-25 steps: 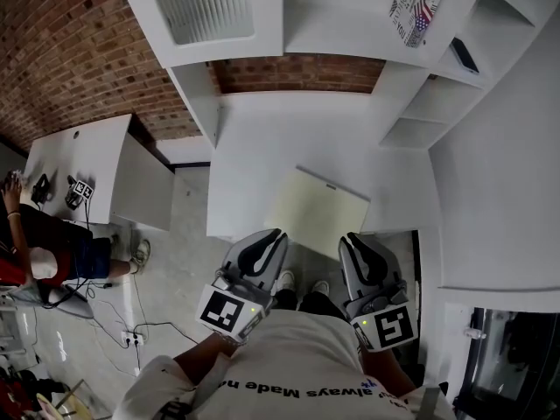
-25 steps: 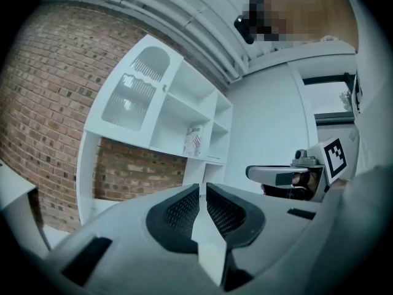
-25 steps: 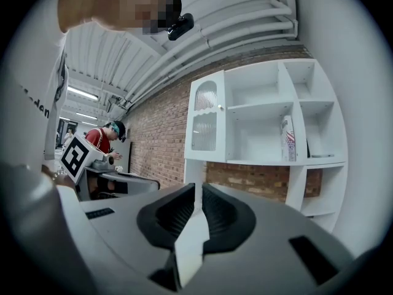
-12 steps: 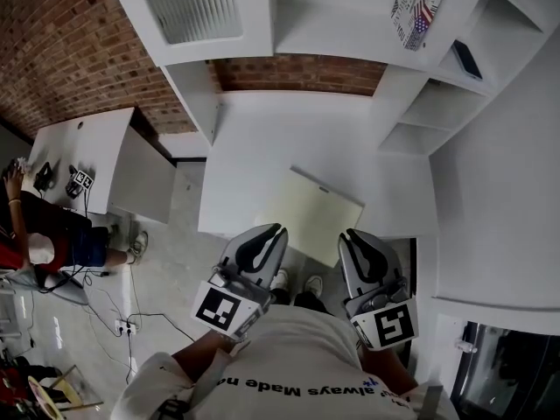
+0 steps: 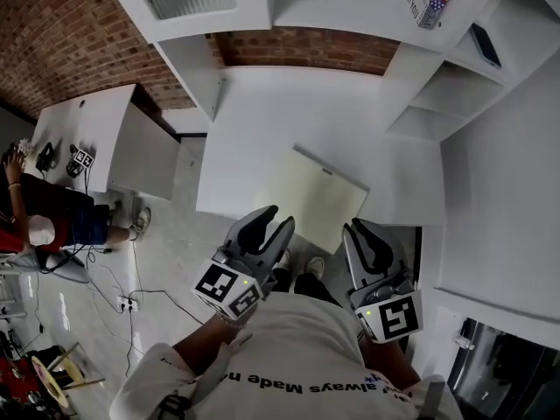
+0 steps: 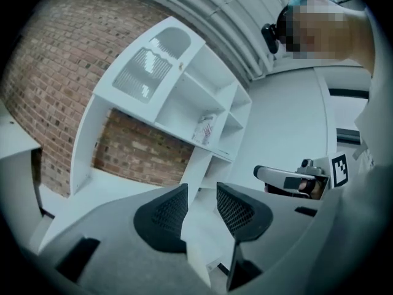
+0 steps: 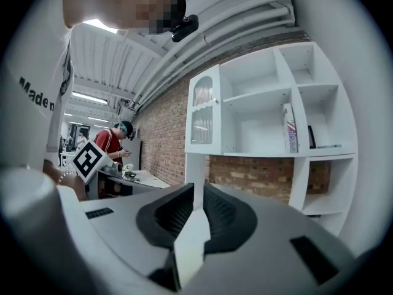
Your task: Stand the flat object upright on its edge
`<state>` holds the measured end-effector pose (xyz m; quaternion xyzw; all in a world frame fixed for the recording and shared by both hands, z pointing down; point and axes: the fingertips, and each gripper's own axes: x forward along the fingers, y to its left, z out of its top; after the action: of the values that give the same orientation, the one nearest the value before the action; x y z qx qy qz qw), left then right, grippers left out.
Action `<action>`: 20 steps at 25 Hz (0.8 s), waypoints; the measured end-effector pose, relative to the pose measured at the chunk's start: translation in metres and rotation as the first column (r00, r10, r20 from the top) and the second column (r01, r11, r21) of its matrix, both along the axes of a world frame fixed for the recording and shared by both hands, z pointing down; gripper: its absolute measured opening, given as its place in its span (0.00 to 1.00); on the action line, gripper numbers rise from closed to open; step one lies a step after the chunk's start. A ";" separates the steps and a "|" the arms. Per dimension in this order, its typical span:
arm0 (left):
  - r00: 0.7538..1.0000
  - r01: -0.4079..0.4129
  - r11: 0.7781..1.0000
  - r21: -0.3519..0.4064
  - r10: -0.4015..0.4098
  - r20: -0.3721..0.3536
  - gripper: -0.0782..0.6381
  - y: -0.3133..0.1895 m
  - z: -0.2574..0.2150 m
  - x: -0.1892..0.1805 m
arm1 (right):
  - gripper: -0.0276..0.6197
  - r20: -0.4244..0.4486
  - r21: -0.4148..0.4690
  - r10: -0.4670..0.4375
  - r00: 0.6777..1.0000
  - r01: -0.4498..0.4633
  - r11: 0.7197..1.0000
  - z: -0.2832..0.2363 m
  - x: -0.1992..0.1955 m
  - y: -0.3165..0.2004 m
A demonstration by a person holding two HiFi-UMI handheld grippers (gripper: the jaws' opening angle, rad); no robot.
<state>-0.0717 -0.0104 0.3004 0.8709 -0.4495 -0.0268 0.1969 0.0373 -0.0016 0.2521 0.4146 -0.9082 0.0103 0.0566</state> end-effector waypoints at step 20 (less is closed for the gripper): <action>0.954 0.041 0.851 -0.524 -0.190 -0.234 0.48 -0.002 0.250 -0.033 | 0.21 -0.188 -0.134 -0.090 0.978 0.065 0.989 0.133 -0.024 0.003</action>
<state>-0.1051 -0.0124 0.5501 0.7454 -0.4604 -0.0395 0.4804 0.0129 0.0013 0.3847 0.3732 -0.9115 0.0256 0.1711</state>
